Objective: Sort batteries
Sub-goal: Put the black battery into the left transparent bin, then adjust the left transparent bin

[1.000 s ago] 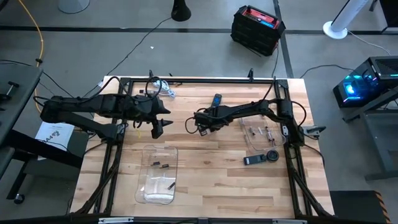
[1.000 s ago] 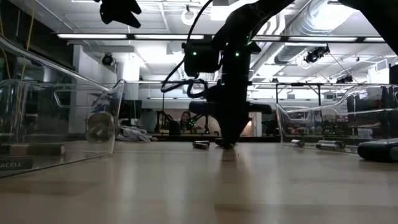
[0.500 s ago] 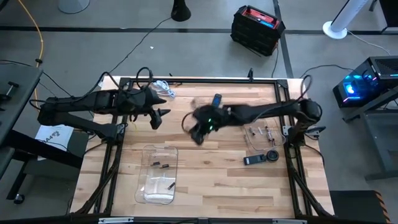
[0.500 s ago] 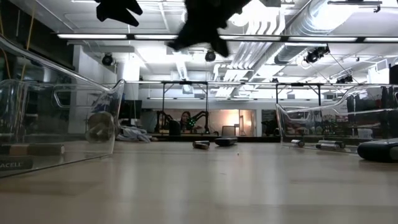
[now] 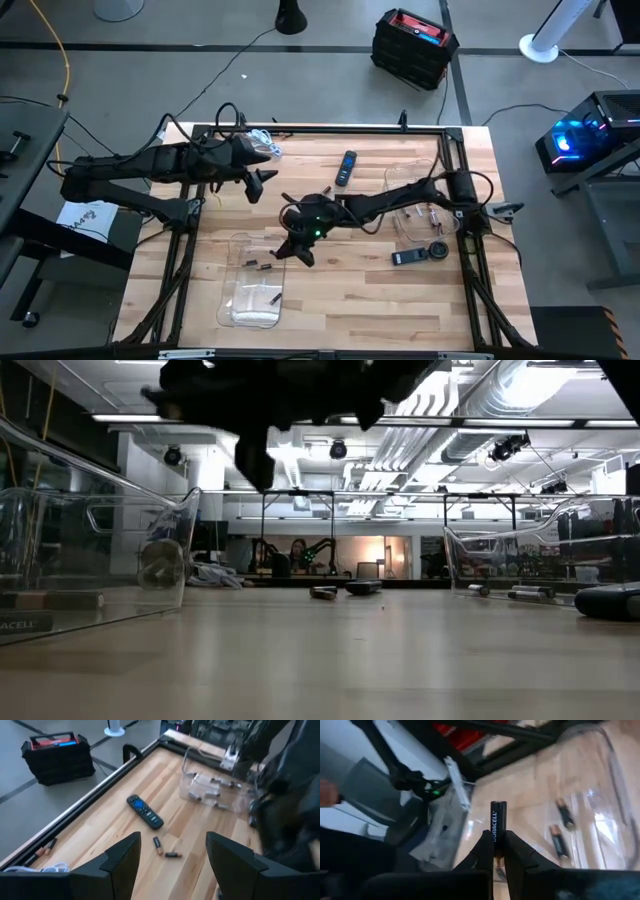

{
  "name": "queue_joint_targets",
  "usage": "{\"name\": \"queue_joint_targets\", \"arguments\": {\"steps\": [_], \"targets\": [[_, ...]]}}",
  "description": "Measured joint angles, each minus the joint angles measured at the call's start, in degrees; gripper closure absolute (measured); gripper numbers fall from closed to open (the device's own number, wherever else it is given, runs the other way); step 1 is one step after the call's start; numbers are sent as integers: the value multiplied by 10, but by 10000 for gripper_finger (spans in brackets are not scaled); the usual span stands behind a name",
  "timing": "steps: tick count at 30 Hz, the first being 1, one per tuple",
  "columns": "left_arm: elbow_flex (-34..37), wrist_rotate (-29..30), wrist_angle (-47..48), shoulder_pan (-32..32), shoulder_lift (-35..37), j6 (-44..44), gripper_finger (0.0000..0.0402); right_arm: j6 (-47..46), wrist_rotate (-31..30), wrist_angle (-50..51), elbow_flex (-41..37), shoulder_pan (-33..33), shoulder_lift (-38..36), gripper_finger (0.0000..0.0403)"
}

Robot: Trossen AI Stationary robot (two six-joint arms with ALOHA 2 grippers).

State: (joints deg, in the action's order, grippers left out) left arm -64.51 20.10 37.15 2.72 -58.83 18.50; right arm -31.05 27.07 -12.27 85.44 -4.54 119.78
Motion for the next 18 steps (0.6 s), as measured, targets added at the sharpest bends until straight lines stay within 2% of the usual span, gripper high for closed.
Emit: {"name": "queue_joint_targets", "arguments": {"steps": [3, 7, 10, 15, 17, 18], "targets": [[0, 0, -16, 0, 0, 8, 183, 0, -4, -5, 0, 0, 15, 399], [0, 1, -29, 0, 0, 12, 183, -27, -62, -7, -1, -9, 18, 376], [0, 1, -49, 0, 0, 19, 183, -35, -89, -4, -1, -14, 20, 330], [-3, -3, -49, 0, 2, 24, 183, -45, -96, -9, -1, -10, 19, 234], [-14, -22, -38, 0, 4, 28, 183, -54, -82, -8, -1, -4, 18, 204], [-22, -34, -27, -1, 7, 34, 183, -55, -54, -7, -1, 2, 16, 193]]}}
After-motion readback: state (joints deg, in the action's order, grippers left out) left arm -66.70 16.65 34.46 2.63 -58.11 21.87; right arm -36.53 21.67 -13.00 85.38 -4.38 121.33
